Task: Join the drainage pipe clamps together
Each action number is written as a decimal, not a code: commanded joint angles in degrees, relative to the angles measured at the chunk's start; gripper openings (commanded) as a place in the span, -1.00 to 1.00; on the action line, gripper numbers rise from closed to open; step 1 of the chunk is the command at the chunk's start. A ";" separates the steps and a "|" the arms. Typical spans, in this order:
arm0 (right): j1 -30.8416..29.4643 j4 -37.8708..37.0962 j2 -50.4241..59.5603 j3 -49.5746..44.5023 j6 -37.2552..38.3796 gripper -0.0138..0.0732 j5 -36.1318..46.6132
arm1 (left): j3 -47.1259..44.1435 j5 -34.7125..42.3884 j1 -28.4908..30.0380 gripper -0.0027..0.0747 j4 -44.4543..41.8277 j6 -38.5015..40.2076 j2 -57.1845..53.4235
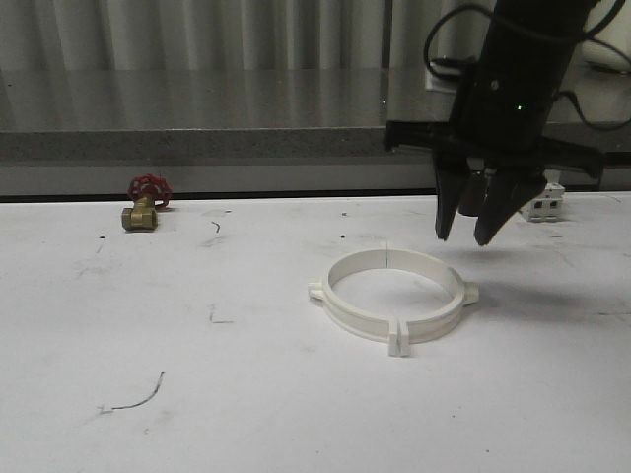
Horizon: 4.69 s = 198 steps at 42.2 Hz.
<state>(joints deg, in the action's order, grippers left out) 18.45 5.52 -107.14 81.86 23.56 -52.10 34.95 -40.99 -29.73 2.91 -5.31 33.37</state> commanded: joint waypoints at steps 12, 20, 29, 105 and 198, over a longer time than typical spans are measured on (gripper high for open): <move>-0.18 -1.06 21.18 -0.94 -15.35 0.04 -0.47 | 1.58 3.84 0.11 -0.04 0.38 0.17 0.09; -1.86 -1.65 33.06 -9.03 -25.36 0.04 4.20 | 1.58 3.84 0.11 -0.04 0.38 0.17 0.09; -3.56 -4.00 47.88 -23.50 -25.87 0.04 10.03 | 1.58 3.84 0.11 -0.04 0.38 0.17 0.09; -3.56 1.31 73.46 -43.54 -25.57 -0.95 14.81 | 1.58 3.48 0.11 -0.98 0.38 0.17 0.09; -3.56 1.33 73.41 -43.54 -25.57 -0.95 14.76 | -36.50 46.74 28.96 -0.98 2.04 0.17 -34.38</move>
<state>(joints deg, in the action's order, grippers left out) 15.24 6.54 -33.79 36.96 -1.43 -41.06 -0.21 0.55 -0.69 4.47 -5.31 -0.34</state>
